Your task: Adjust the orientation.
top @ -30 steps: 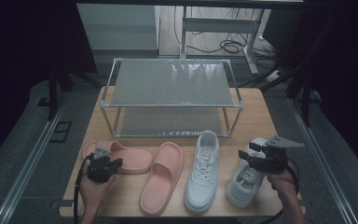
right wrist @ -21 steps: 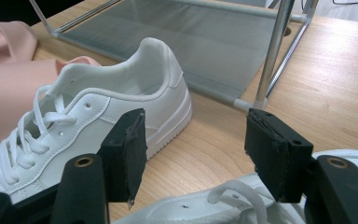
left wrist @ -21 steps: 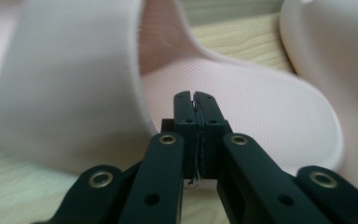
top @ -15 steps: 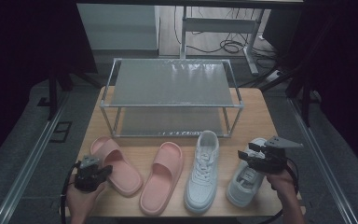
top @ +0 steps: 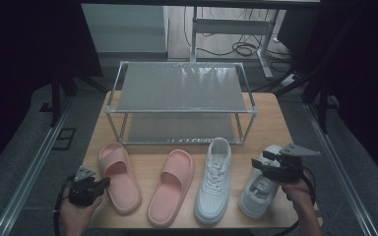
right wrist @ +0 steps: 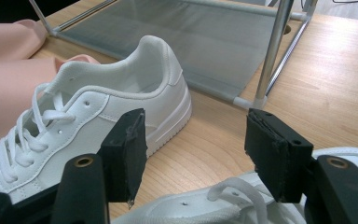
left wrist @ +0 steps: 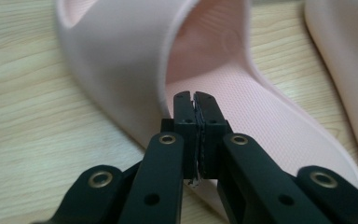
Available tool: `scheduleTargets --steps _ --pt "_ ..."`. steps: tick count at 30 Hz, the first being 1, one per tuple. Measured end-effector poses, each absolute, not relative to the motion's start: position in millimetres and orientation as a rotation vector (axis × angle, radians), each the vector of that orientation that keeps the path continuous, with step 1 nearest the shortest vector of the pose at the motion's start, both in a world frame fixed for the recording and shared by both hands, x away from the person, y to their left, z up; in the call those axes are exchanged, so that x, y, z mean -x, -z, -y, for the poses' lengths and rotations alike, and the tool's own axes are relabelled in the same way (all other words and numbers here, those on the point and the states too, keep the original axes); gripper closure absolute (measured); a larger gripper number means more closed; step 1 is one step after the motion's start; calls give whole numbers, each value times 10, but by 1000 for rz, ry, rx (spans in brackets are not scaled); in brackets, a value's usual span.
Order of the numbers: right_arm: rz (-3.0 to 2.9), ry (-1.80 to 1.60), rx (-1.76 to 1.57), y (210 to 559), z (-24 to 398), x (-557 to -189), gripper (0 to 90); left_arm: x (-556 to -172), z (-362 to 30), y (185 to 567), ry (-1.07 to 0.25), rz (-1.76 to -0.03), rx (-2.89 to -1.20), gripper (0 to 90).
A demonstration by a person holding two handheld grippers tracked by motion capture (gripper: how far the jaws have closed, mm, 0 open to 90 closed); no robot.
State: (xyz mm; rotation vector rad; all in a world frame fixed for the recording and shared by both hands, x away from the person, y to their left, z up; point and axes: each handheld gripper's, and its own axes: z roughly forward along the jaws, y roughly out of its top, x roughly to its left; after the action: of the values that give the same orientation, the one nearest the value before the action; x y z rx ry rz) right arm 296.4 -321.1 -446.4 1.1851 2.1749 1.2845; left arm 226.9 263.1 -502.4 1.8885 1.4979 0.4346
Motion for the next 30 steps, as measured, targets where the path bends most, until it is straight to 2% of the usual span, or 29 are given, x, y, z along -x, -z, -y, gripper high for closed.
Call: scheduleTargets --steps 20,27,30 --pt "-2188 -1275 -1187 4485 3192 -2972 390 -2503 -3059 5011 -428 -1583 -1877 888" --pt "-2185 -1276 -1193 4489 3202 -2972 390 -2520 -2994 5017 -406 -1559 -1881 872" --pt "-2184 -1276 -1189 4478 3215 -2967 389 -2415 -2882 4925 -408 -1499 -1880 844"
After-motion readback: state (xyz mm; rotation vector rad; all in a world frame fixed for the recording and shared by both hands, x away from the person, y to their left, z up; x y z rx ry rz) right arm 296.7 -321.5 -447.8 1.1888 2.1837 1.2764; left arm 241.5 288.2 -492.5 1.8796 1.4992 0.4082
